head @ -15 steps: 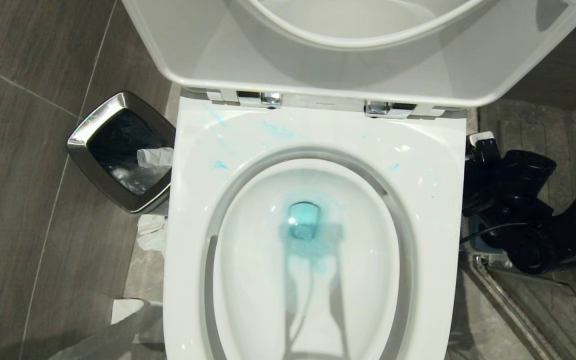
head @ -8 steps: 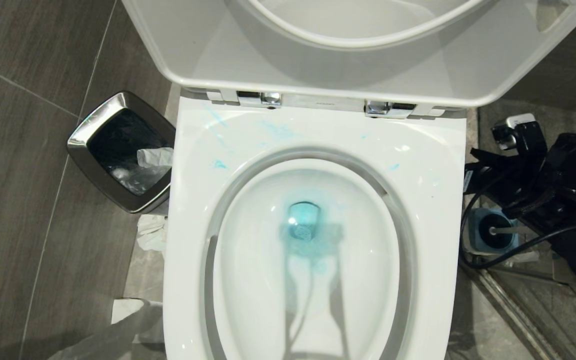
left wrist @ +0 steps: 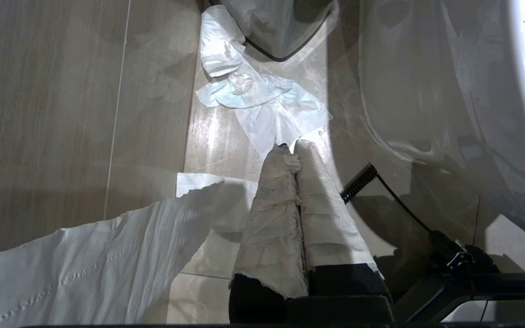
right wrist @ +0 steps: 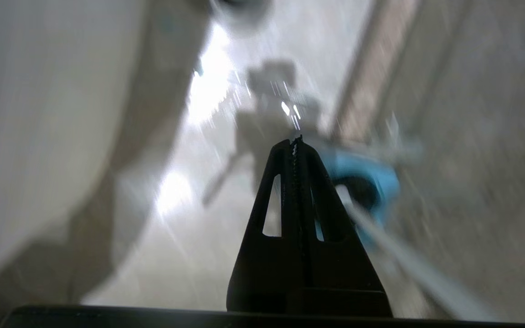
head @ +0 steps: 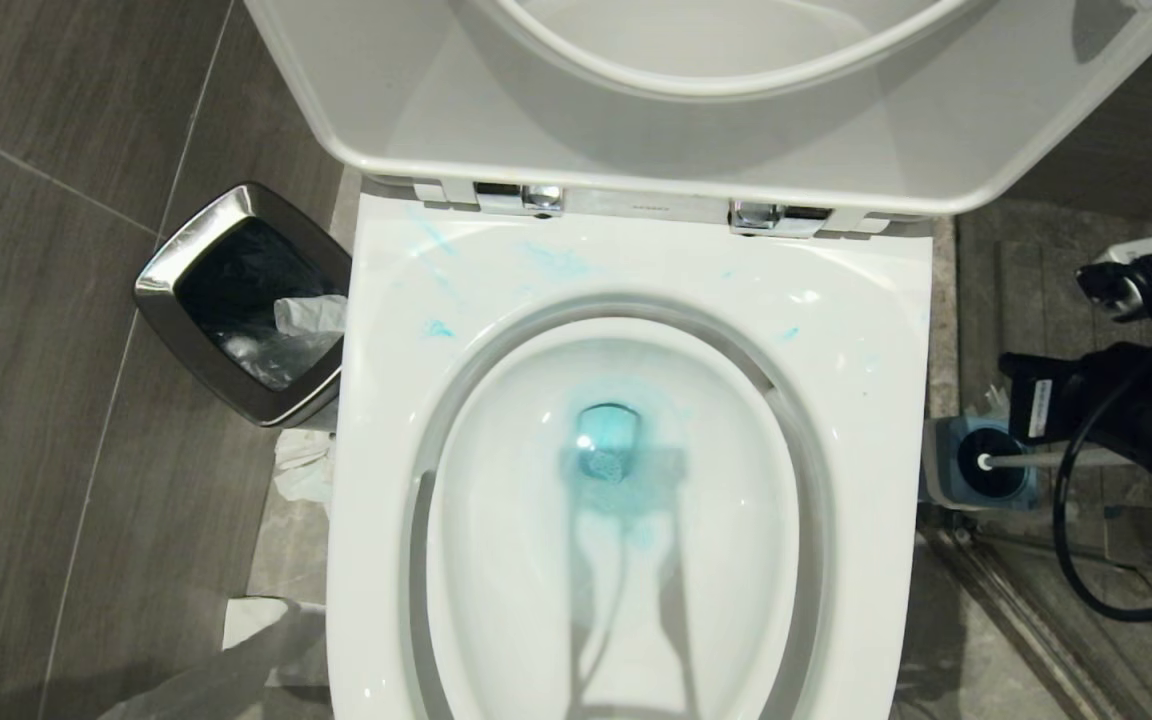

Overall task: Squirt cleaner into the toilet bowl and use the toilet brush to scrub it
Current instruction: Scrub the toilet bowl

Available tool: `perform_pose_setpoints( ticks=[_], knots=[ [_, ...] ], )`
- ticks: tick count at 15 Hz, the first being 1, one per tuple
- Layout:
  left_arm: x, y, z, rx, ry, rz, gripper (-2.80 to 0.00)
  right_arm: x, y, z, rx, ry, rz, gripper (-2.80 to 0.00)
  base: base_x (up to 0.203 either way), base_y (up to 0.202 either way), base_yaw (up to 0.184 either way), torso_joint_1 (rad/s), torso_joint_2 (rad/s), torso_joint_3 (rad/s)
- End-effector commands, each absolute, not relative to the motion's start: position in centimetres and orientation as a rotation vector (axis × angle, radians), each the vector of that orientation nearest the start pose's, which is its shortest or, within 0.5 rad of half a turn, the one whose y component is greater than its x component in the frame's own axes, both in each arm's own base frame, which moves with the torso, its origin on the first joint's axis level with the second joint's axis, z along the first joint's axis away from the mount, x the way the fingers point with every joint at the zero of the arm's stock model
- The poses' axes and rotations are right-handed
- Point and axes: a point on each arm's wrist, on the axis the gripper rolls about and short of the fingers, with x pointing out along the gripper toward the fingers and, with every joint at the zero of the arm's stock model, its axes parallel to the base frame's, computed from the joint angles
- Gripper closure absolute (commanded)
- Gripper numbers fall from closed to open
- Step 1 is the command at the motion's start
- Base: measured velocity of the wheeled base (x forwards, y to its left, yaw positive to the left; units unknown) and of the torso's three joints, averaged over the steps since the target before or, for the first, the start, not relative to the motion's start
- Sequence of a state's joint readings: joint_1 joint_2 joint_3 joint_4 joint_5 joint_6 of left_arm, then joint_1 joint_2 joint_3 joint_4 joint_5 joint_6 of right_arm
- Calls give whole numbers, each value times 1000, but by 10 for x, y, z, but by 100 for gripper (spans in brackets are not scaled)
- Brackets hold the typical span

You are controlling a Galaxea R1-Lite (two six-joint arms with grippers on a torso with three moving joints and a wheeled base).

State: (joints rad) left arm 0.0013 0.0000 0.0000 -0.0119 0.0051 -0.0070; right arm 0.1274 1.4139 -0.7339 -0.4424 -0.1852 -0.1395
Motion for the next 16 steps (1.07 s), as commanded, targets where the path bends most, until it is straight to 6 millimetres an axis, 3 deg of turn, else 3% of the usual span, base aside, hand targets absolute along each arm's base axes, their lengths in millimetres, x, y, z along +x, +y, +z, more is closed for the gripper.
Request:
perform_pose_setpoints(
  ticks=[1,8,13,16],
  knots=[
    [-22,0,75,-8,-5,8,0,207,22,228,-180,237,-76,0,0,0,0,0,0,0],
    [-22,0,75,-8,-5,8,0,172,12,224,-213,342,-198,0,0,0,0,0,0,0],
    [-22,0,75,-8,-5,6,0,128,6,229,-229,380,-235,0,0,0,0,0,0,0],
    [-22,0,75,-8,-5,8,0,114,5,227,-237,400,-235,0,0,0,0,0,0,0]
  ],
)
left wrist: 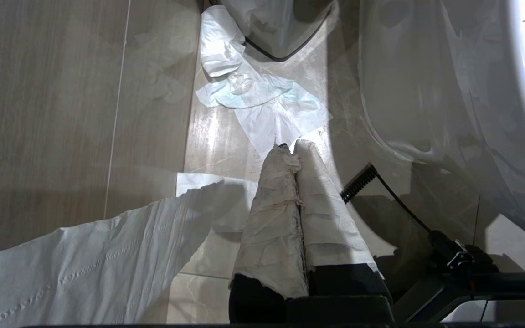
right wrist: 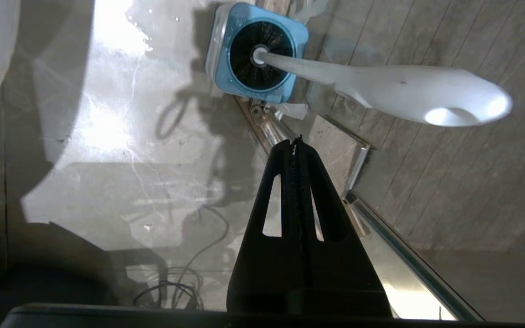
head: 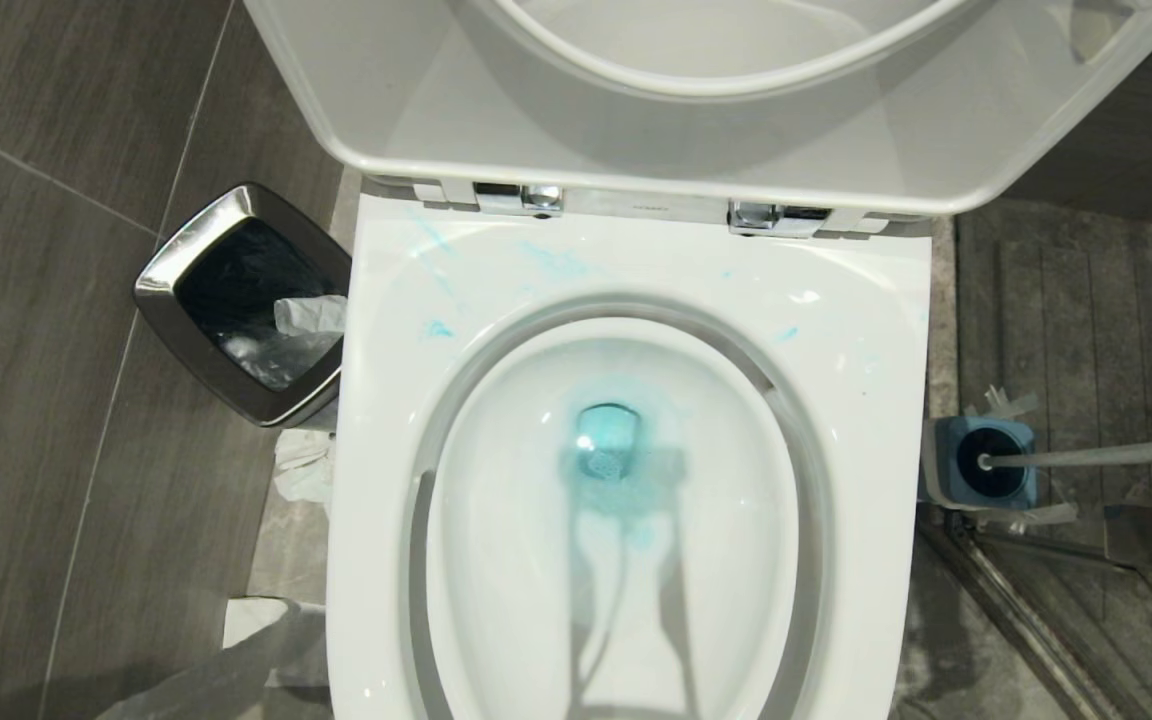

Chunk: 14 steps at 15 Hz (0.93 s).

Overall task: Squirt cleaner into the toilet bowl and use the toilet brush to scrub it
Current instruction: Scrub the toilet bowl

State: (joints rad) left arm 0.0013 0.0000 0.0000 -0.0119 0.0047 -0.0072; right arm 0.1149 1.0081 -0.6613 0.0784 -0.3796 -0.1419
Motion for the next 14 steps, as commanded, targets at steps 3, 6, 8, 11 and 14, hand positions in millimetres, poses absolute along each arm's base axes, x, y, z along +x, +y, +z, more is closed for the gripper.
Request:
perform_pose_setpoints(
  ticks=[3,6,8,11,14],
  knots=[
    [-22,0,75,-8,-5,7,0,90,2,219,-252,416,-226,0,0,0,0,0,0,0],
    [-22,0,75,-8,-5,6,0,54,-2,200,-261,436,-217,0,0,0,0,0,0,0],
    [-22,0,75,-8,-5,8,0,32,-5,187,-270,477,-213,0,0,0,0,0,0,0],
    [-22,0,75,-8,-5,6,0,21,-7,172,-243,542,-274,0,0,0,0,0,0,0],
    [-22,0,75,-8,-5,8,0,23,-5,163,-189,580,-187,0,0,0,0,0,0,0]
  ],
)
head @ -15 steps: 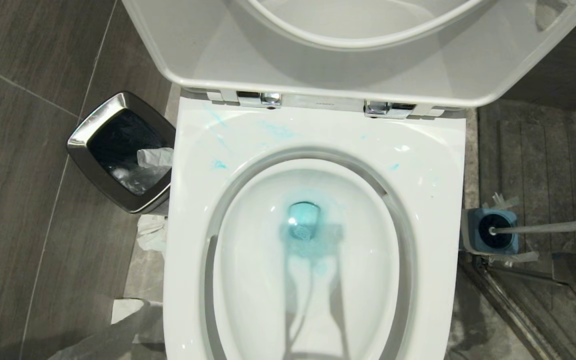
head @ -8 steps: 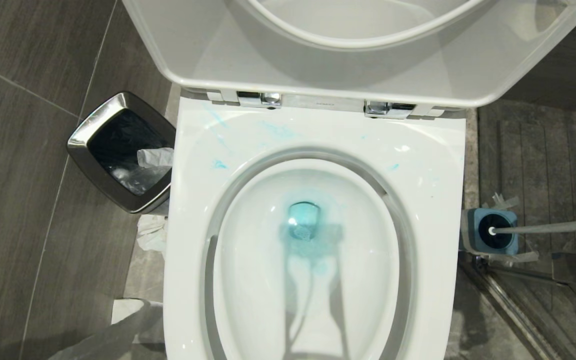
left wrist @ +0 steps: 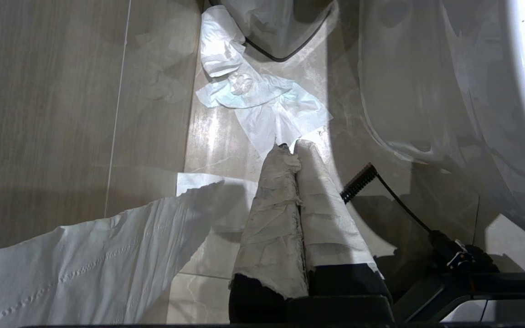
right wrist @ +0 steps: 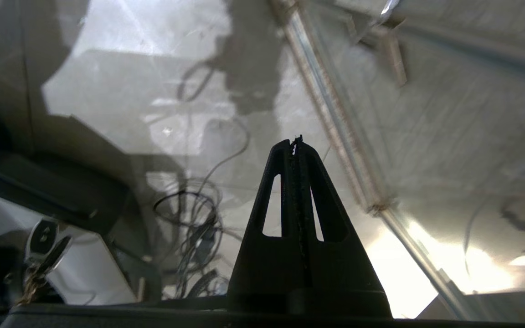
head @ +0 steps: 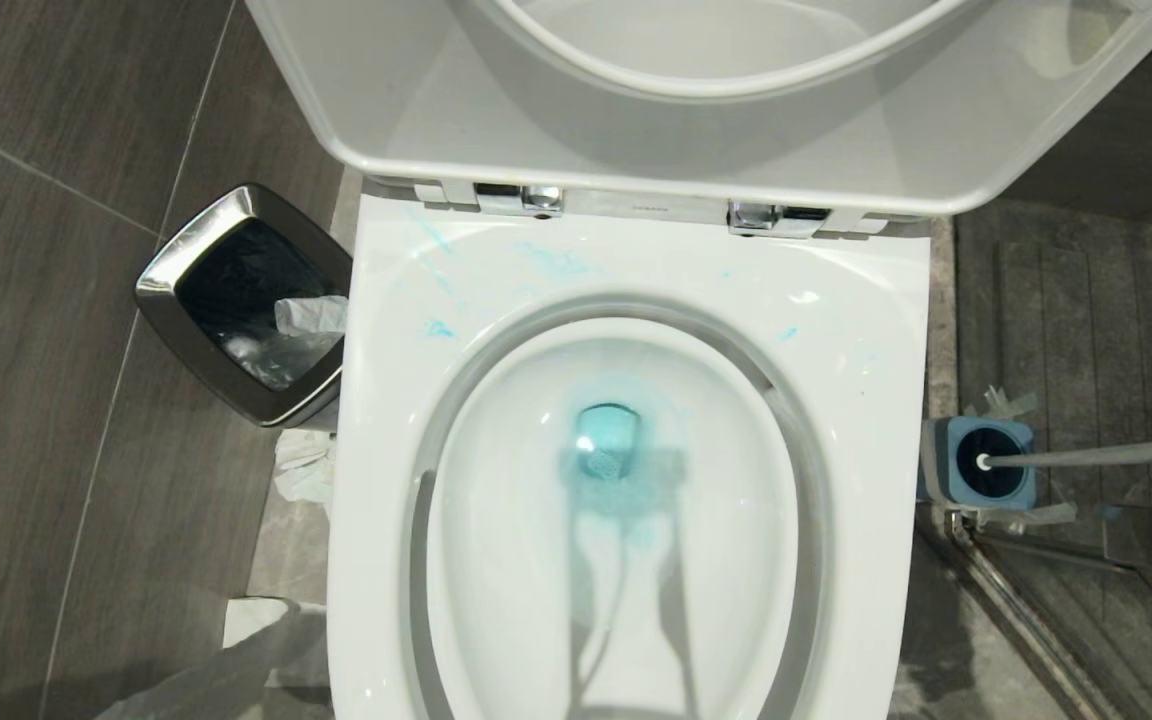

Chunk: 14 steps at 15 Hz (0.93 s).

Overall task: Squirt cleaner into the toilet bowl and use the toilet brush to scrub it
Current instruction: Scrub the toilet bowl

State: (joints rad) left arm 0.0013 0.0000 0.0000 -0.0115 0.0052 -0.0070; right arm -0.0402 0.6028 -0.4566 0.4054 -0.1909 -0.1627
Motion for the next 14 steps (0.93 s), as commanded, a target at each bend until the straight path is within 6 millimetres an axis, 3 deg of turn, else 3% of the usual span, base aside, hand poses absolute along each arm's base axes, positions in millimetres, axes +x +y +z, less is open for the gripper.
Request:
perform_pose_setpoints(
  ticks=[1,3,7,10,14],
  knots=[
    [-22,0,75,-8,-5,6,0,26,-6,157,-189,618,-194,0,0,0,0,0,0,0],
    [-22,0,75,-8,-5,6,0,34,-7,137,-190,684,-192,0,0,0,0,0,0,0],
    [-22,0,75,-8,-5,8,0,59,-10,104,-206,515,-200,0,0,0,0,0,0,0],
    [-22,0,75,-8,-5,8,0,69,-10,102,-230,425,-172,0,0,0,0,0,0,0],
    [-22,0,75,-8,-5,8,0,90,-19,100,-191,481,-189,0,0,0,0,0,0,0]
  ],
)
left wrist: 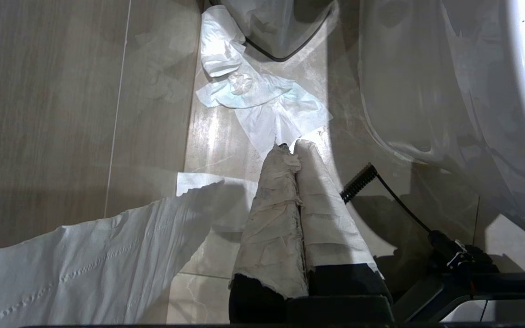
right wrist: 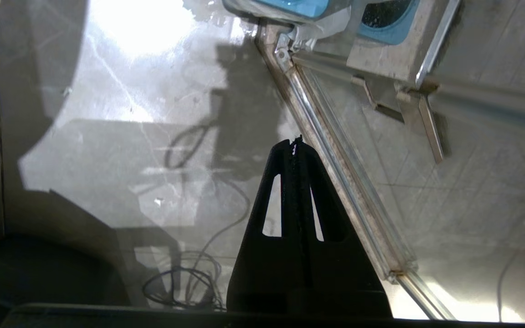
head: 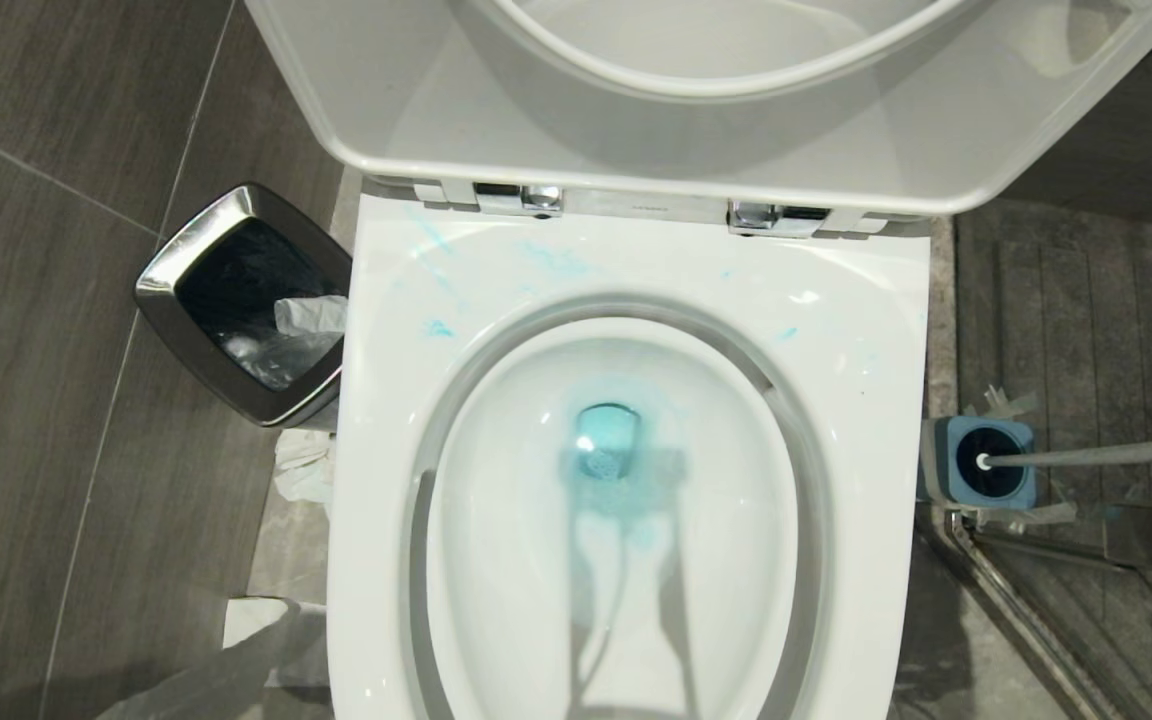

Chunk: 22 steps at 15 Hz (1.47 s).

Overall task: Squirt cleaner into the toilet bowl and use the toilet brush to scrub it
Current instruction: Scrub the toilet bowl

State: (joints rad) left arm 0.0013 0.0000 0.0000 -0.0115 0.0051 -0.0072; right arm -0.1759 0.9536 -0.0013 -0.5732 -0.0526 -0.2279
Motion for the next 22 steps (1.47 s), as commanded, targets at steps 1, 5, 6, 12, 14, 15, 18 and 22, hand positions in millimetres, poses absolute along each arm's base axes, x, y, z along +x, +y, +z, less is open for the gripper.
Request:
perform_pose_setpoints(
  ticks=[1,5,6,12,14,15,18,22],
  knots=[
    [-22,0,75,-8,-5,6,0,97,-23,100,-180,477,-189,0,0,0,0,0,0,0],
    [-22,0,75,-8,-5,6,0,120,-32,101,-162,469,-180,-280,0,0,0,0,0,0],
    [-22,0,75,-8,-5,7,0,125,-34,103,-166,468,-179,-280,0,0,0,0,0,0],
    [-22,0,75,-8,-5,8,0,133,-35,102,-248,386,-159,-280,0,0,0,0,0,0],
    [-22,0,75,-8,-5,8,0,139,-37,102,-275,370,-158,-280,0,0,0,0,0,0],
    [-22,0,75,-8,-5,6,0,141,-38,100,-277,383,-163,-280,0,0,0,0,0,0],
    [-22,0,75,-8,-5,6,0,148,-41,98,-280,383,-192,-280,0,0,0,0,0,0],
    [-22,0,75,-8,-5,8,0,179,-49,102,-262,321,-210,-280,0,0,0,0,0,0]
  ],
)
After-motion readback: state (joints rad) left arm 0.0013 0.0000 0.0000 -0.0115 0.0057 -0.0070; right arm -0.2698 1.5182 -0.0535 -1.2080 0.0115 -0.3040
